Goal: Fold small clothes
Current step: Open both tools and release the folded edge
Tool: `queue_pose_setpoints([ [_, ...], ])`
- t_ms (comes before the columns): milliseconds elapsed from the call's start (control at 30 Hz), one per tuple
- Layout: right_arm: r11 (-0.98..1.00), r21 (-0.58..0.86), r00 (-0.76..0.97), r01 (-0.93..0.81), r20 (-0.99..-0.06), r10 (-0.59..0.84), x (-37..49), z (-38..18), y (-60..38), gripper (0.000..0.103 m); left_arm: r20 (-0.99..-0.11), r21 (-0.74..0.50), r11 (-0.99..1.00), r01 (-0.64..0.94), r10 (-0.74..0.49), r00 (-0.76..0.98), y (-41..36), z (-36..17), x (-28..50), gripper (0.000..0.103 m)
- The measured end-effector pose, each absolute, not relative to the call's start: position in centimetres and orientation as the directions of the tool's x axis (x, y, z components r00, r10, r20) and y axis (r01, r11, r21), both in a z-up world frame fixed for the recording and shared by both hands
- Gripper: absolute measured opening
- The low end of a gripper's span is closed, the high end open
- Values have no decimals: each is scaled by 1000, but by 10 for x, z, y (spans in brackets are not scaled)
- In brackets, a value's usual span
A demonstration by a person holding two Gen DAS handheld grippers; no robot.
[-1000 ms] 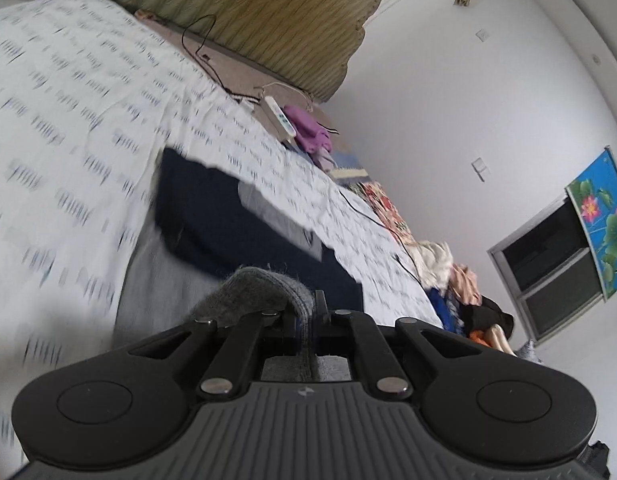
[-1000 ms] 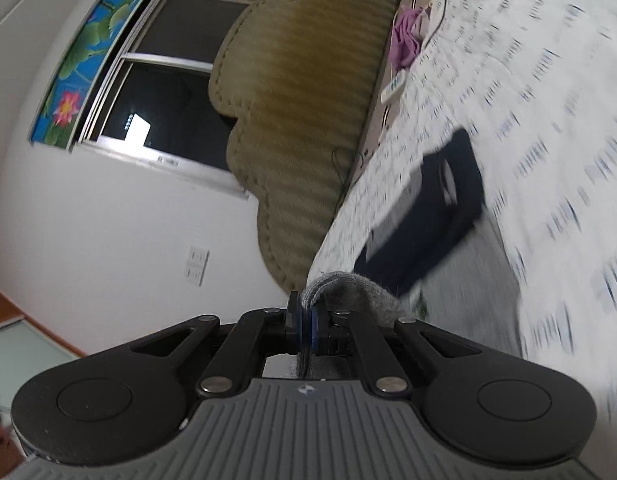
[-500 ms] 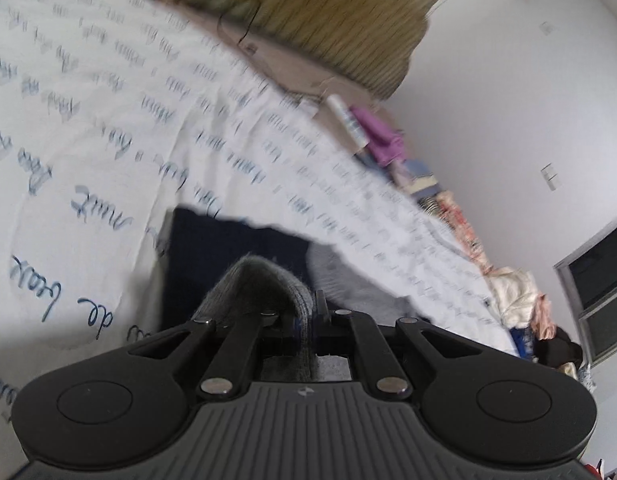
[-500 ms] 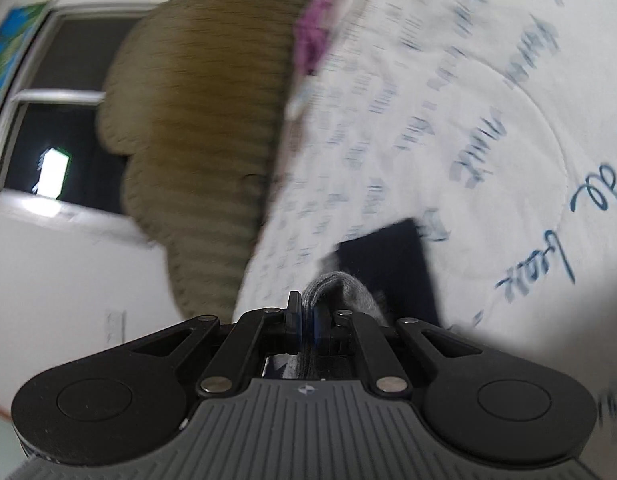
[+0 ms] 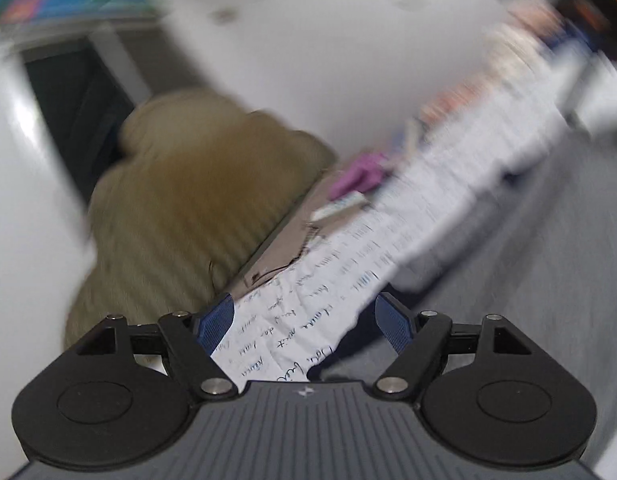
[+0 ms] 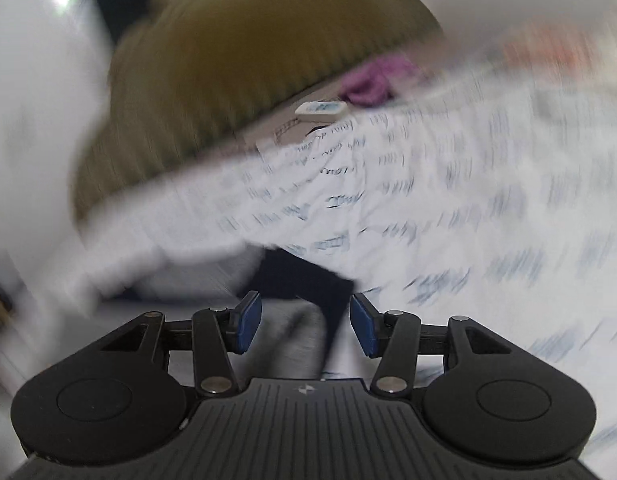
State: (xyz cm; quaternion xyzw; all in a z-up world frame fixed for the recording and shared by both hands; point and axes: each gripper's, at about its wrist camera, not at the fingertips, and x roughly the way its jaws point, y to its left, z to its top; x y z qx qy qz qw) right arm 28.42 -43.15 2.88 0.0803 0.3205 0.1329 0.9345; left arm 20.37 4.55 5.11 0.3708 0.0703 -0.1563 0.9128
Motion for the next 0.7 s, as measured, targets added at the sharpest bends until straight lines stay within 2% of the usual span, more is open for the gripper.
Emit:
queue_pose_setpoints([
  [67, 962, 11, 766, -272, -603, 224, 272, 32, -409, 51, -282, 730, 573, 373, -245, 928, 38, 33, 198, 80],
  [133, 923, -129, 761, -362, -613, 212, 258, 34, -388, 50, -305, 793, 474, 383, -236, 923, 33, 14, 193, 80],
  [233, 807, -332, 747, -488, -638, 189, 240, 30, -356, 50, -356, 803, 410, 432, -250, 900, 30, 4, 190, 80],
  [333, 703, -451, 742, -550, -650, 164, 234, 21, -334, 49, -391, 806, 375, 457, -243, 888, 27, 1, 195, 79],
  [433, 642, -575, 797, -506, -597, 93, 239, 16, -321, 50, -429, 794, 374, 480, -215, 877, 23, 2, 205, 79],
  [600, 565, -642, 809, -519, -582, 82, 247, 12, -312, 49, -466, 791, 331, 515, -219, 857, 25, 8, 208, 79],
  [700, 539, -657, 811, -527, -577, 90, 251, 7, -308, 49, -452, 805, 310, 505, -230, 862, 23, 3, 210, 76],
])
